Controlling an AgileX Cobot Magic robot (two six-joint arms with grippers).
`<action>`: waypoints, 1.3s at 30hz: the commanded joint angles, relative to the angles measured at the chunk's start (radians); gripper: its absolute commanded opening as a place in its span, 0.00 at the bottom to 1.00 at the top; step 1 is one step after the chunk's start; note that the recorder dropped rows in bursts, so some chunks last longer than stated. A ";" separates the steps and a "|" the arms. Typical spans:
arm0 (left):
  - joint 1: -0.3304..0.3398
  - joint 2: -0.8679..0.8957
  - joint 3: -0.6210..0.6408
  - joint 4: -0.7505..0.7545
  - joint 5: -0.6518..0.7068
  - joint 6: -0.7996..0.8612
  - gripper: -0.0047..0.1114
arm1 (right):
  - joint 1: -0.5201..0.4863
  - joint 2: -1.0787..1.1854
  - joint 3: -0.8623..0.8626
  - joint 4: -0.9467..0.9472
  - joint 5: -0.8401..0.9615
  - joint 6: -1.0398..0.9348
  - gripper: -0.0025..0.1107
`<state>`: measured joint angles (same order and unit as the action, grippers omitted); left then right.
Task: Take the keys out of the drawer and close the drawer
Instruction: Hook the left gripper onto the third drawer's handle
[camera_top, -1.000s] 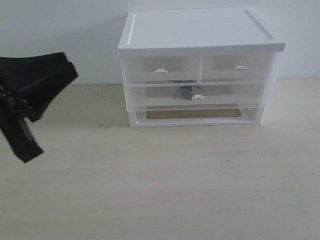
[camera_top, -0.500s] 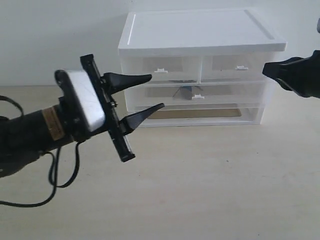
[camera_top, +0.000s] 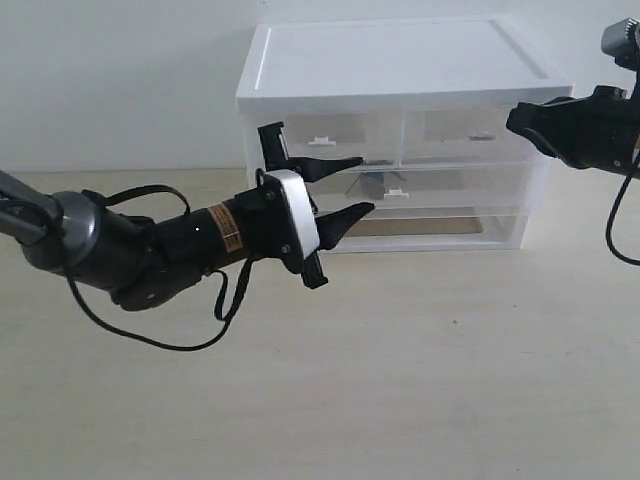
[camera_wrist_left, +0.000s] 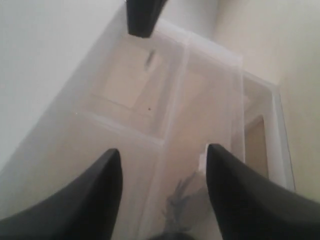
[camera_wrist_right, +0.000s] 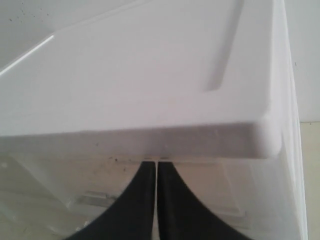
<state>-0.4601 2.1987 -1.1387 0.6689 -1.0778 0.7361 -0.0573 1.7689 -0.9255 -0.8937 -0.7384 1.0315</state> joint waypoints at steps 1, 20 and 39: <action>-0.029 0.044 -0.101 0.023 0.153 0.011 0.45 | -0.003 -0.002 -0.007 -0.003 -0.021 0.002 0.02; -0.107 0.159 -0.315 -0.007 0.372 0.212 0.45 | -0.003 -0.002 -0.007 -0.003 -0.020 -0.001 0.02; -0.109 0.183 -0.367 -0.167 0.488 0.461 0.08 | -0.003 -0.002 -0.007 -0.009 -0.022 -0.012 0.02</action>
<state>-0.5828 2.3779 -1.4954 0.5778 -0.6640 1.1784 -0.0573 1.7710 -0.9255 -0.8977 -0.7458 1.0297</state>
